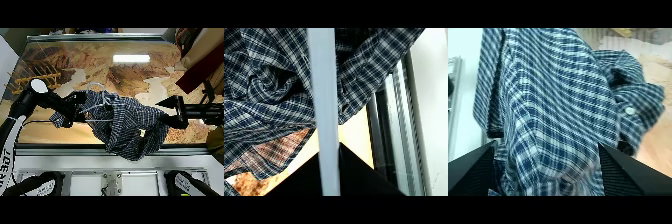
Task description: Fold the clothes and pants, and hang the long-sleeved shirts on hangers.
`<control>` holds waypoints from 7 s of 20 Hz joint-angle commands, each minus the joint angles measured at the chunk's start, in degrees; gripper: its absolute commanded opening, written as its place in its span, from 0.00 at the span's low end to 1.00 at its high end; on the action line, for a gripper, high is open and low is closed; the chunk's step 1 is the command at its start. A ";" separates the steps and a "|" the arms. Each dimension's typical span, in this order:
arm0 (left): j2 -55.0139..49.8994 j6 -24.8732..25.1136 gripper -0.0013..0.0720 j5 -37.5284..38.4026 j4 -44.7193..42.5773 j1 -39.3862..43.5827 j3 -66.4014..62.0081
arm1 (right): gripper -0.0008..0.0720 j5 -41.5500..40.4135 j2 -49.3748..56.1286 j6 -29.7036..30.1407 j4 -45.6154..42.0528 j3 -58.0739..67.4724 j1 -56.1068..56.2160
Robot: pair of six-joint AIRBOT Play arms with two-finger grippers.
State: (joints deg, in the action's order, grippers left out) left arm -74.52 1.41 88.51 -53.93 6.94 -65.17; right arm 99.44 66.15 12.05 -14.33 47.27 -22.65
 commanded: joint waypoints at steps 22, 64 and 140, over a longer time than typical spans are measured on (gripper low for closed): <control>-0.02 0.07 0.05 0.50 -0.02 -0.04 0.00 | 0.98 -3.45 3.56 -0.90 3.06 -0.24 12.09; 0.04 -21.88 0.58 -1.77 -0.57 -0.33 -0.07 | 0.04 -7.10 3.67 16.37 3.02 -0.24 12.04; -0.26 -87.23 0.04 -9.35 -9.44 -18.62 -28.68 | 0.03 -19.32 -28.68 -29.68 5.75 -0.17 12.04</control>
State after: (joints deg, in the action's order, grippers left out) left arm -72.25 -84.93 75.31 -58.61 -11.62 -84.77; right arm 75.55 37.67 -15.70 -6.57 47.03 -10.63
